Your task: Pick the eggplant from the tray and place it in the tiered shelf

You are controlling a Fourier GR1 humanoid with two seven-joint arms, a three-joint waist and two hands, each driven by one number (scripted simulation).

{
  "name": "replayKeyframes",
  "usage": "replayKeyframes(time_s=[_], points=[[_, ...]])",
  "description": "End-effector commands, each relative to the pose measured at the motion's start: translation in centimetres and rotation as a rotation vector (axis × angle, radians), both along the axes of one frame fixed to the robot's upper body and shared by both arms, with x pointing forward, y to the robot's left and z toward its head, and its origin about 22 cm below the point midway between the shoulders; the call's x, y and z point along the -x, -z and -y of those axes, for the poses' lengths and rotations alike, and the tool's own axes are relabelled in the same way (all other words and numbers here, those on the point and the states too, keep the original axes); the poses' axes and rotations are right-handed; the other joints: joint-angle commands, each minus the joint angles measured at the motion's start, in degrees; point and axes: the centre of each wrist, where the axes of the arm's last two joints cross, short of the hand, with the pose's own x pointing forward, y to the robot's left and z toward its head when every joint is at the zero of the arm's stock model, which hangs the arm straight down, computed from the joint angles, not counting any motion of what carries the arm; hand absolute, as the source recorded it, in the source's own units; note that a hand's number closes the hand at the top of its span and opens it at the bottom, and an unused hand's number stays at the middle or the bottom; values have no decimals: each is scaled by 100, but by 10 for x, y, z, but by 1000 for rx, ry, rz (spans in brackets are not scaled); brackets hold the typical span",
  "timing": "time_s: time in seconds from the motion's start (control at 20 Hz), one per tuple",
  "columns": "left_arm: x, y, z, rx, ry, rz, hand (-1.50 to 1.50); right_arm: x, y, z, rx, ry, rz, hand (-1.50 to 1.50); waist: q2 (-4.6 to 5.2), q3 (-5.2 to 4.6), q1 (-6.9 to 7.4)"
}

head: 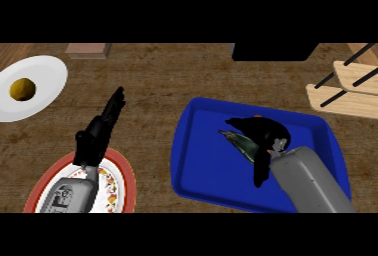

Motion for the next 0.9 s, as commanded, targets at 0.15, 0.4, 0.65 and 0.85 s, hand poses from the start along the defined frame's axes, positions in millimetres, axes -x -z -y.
replayKeyframes(time_s=[0.15, 0.4, 0.65, 0.85], points=[[7, 19, -10, 11, -1, 1, 0, 14, 6, 3, 23, -16, -19, -150, -3, 0, -18], [-3, 8, -20, 6, 13, 16, 0, 11, 23, -20, 62, -107, -16, 150, 1, 0, -3], [10, 8, -6, -5, 9, 13, 0, 7, 23, 1, 39, -134, 42, 150, -1, 1, 0], [9, 3, -23, 4, -14, -5, 0, 24, 24, 31, -14, 85, 155, 150, -21, 2, -59]])
